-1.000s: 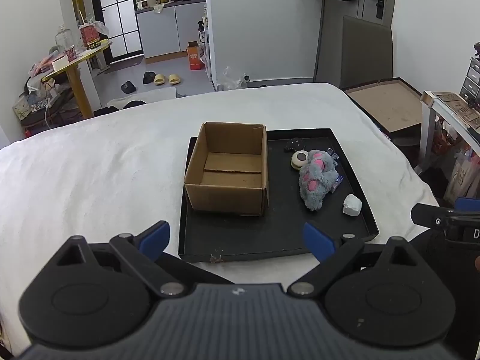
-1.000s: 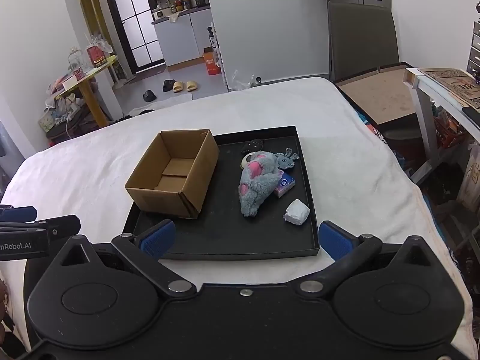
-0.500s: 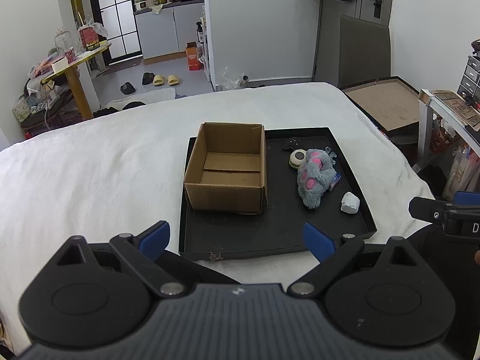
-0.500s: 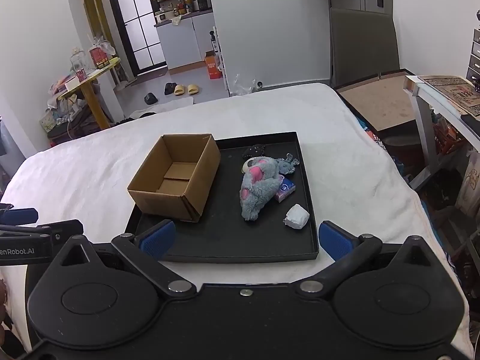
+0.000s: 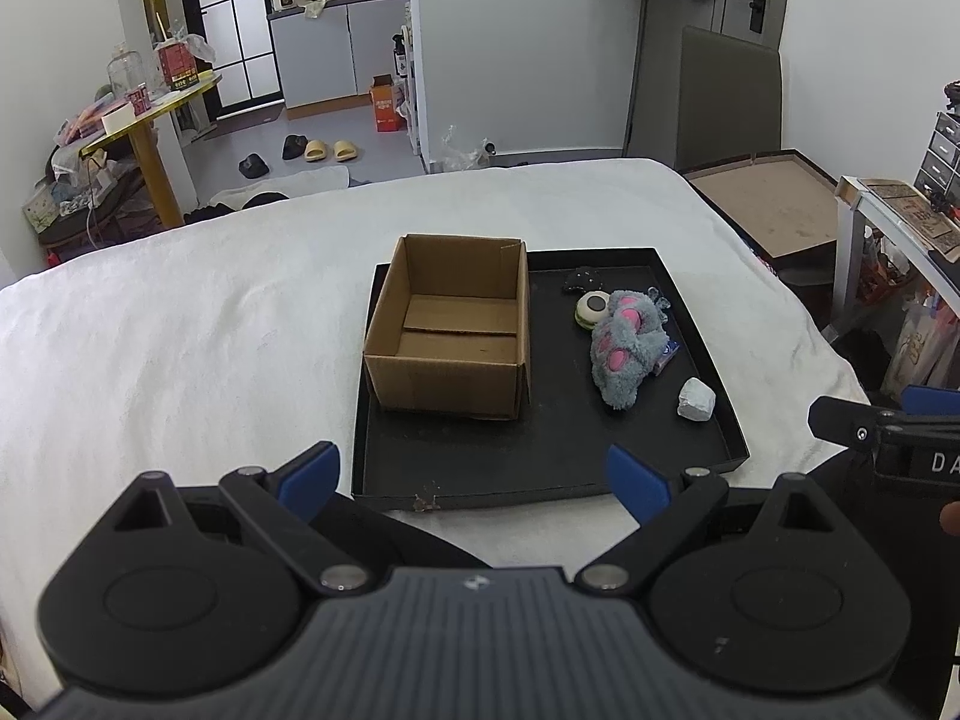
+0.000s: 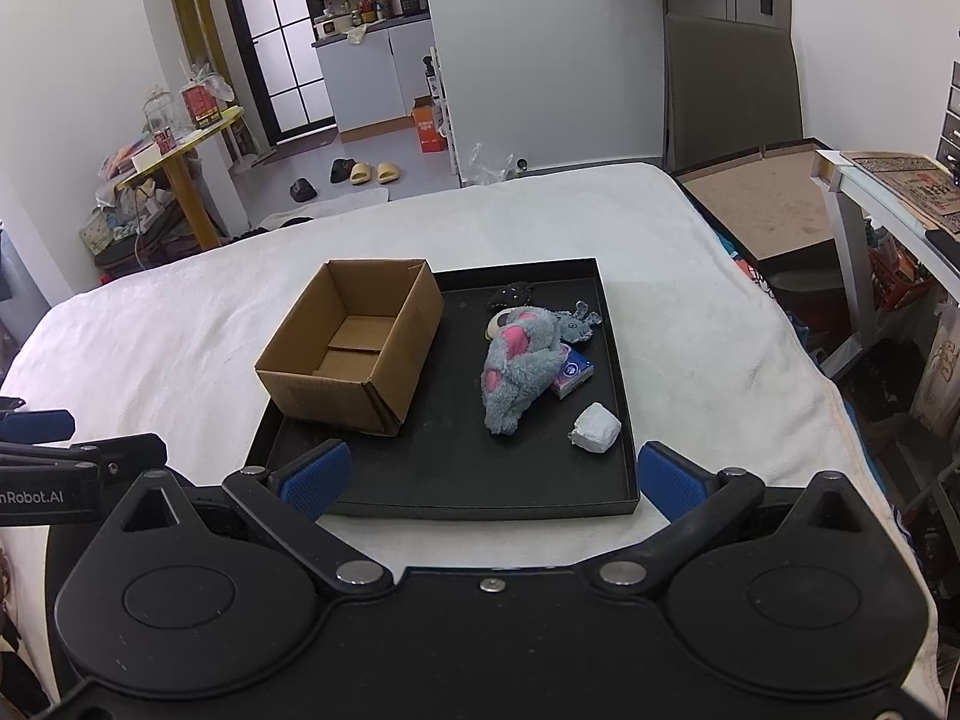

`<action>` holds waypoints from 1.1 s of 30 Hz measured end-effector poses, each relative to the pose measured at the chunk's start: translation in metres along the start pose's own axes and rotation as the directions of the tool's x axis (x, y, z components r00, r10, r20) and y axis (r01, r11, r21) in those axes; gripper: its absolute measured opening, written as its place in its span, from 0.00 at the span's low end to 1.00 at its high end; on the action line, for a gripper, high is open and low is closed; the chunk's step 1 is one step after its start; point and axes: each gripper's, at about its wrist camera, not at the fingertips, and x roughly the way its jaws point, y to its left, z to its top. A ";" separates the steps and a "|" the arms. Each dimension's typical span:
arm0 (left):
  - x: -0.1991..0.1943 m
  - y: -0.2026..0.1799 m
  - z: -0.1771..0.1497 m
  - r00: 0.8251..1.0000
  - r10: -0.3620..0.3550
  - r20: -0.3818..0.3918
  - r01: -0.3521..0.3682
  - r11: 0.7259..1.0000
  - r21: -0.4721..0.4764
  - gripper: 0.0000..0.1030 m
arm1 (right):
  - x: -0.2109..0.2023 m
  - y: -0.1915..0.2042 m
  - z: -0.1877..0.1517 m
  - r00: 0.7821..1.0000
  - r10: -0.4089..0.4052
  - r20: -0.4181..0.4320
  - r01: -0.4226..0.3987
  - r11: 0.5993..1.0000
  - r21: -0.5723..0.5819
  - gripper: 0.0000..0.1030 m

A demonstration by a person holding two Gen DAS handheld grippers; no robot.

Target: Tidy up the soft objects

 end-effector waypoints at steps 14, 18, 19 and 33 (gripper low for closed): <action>0.002 0.001 -0.001 1.000 -0.012 -0.011 0.012 1.000 -0.011 0.92 | 0.001 0.001 -0.001 1.000 -0.023 0.006 0.023 1.000 0.000 1.00; 0.003 0.001 -0.001 1.000 -0.014 -0.015 0.014 1.000 -0.011 0.92 | 0.002 0.001 -0.002 1.000 -0.020 0.004 0.020 1.000 0.001 1.00; 0.003 0.002 -0.001 1.000 -0.013 -0.014 0.013 1.000 -0.011 0.92 | 0.002 0.001 -0.002 1.000 -0.019 0.003 0.019 1.000 0.003 1.00; 0.000 0.002 -0.001 1.000 -0.018 -0.006 0.018 1.000 -0.019 0.92 | 0.002 0.002 -0.003 1.000 -0.010 0.000 0.010 1.000 0.011 1.00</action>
